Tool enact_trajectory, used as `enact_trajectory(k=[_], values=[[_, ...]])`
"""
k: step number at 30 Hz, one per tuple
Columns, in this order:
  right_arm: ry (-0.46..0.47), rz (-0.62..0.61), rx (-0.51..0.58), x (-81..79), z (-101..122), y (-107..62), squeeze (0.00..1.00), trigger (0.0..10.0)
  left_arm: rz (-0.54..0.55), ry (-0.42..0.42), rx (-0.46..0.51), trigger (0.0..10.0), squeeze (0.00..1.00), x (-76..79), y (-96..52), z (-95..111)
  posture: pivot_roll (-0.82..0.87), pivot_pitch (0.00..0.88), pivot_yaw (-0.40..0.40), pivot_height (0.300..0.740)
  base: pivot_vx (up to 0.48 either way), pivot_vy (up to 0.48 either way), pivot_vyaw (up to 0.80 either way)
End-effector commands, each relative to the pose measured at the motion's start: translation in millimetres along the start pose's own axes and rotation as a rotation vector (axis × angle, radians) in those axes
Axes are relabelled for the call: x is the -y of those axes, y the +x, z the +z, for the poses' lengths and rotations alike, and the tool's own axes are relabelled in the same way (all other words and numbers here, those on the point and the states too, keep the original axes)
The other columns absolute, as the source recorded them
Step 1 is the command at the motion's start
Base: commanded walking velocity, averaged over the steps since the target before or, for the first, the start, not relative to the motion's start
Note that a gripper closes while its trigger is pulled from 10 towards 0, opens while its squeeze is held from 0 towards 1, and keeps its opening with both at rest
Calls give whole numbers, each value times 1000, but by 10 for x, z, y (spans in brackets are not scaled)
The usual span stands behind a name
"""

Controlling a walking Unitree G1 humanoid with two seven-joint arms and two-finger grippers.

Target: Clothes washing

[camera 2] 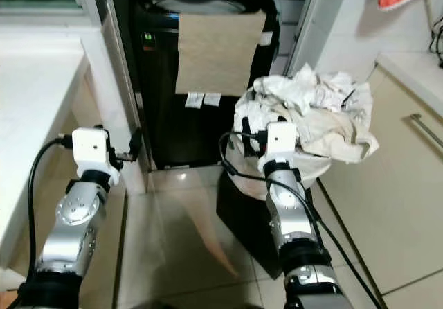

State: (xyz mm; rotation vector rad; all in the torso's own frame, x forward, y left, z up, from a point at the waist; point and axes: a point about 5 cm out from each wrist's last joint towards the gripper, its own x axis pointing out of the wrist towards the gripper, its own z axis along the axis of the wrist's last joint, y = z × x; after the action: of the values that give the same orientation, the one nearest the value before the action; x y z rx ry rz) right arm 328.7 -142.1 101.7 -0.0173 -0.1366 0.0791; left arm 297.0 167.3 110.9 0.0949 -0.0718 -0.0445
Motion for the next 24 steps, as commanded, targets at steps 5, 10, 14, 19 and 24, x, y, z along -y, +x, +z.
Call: enact_trajectory(k=[5,10,14,19,24], values=[[-15,-29,1,66,19,15,0,10000,-27,32,11,10000,0,82,19,25,-59,0,-16,740,288,0,0],[-19,-26,-3,53,15,25,0,10000,-37,38,8,10000,0,93,36,27,-56,0,-18,740,0,0,0],[-20,-23,-4,44,17,36,0,10000,-50,75,16,10000,0,112,45,45,-56,0,-18,740,0,-352,0],[-21,-22,-1,32,25,49,0,10000,-42,44,14,10000,0,116,57,39,-56,0,-16,740,222,-397,0],[-24,-21,0,28,27,51,0,10000,-18,41,8,10000,0,93,67,35,-57,0,-15,740,123,-147,0]])
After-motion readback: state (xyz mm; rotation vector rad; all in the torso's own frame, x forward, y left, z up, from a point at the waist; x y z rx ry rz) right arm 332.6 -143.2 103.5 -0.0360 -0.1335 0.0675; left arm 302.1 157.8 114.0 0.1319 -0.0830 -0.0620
